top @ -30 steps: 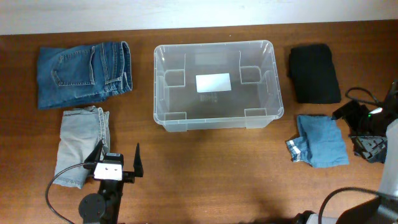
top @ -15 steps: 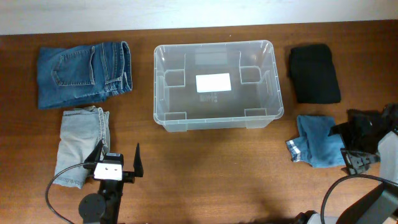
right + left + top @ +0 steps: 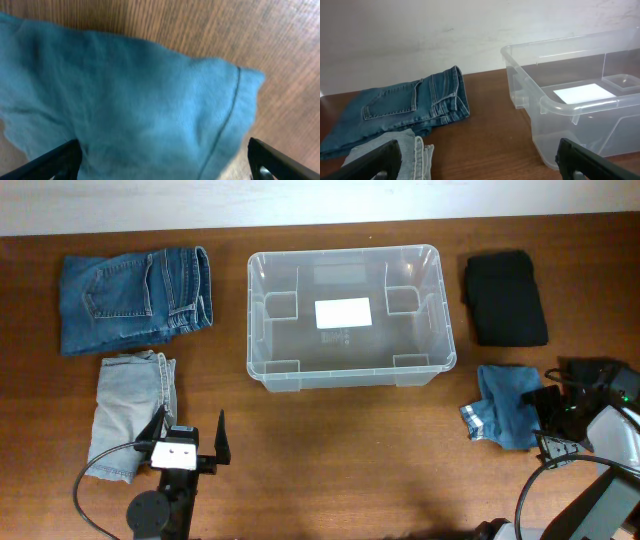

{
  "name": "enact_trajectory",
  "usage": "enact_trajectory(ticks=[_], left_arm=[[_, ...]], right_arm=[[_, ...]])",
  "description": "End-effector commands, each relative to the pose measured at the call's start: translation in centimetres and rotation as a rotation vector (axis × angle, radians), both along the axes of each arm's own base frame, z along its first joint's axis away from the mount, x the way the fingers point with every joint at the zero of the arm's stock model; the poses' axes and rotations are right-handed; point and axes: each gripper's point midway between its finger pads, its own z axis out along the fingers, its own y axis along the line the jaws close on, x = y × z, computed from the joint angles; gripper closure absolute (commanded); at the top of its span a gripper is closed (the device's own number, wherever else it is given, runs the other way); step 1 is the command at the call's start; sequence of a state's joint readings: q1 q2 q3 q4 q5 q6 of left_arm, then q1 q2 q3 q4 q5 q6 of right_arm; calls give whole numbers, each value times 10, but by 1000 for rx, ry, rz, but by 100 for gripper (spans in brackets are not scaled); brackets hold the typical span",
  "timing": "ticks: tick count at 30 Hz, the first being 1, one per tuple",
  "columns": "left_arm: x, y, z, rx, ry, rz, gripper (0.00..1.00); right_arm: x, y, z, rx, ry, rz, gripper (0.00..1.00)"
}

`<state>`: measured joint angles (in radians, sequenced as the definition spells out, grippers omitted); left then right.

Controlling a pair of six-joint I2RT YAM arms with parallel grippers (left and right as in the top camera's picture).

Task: Pack container
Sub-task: 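Grasp the light-blue denim item with the right gripper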

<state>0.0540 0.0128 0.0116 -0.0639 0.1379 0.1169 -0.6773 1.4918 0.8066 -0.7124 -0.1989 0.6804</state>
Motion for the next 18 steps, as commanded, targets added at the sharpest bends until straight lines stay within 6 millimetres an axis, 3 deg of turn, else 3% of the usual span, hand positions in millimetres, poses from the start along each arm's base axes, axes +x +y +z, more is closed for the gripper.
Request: enact_trajectory(ticks=[1, 9, 18], left_arm=[[0, 3, -1, 13, 1, 14, 1], [0, 3, -1, 12, 1, 14, 1], [0, 3, -1, 13, 1, 14, 1]], right_arm=[[-3, 1, -10, 0, -3, -14, 2], [0, -1, -19, -25, -40, -12, 2], [11, -9, -16, -60, -86, -11, 2]])
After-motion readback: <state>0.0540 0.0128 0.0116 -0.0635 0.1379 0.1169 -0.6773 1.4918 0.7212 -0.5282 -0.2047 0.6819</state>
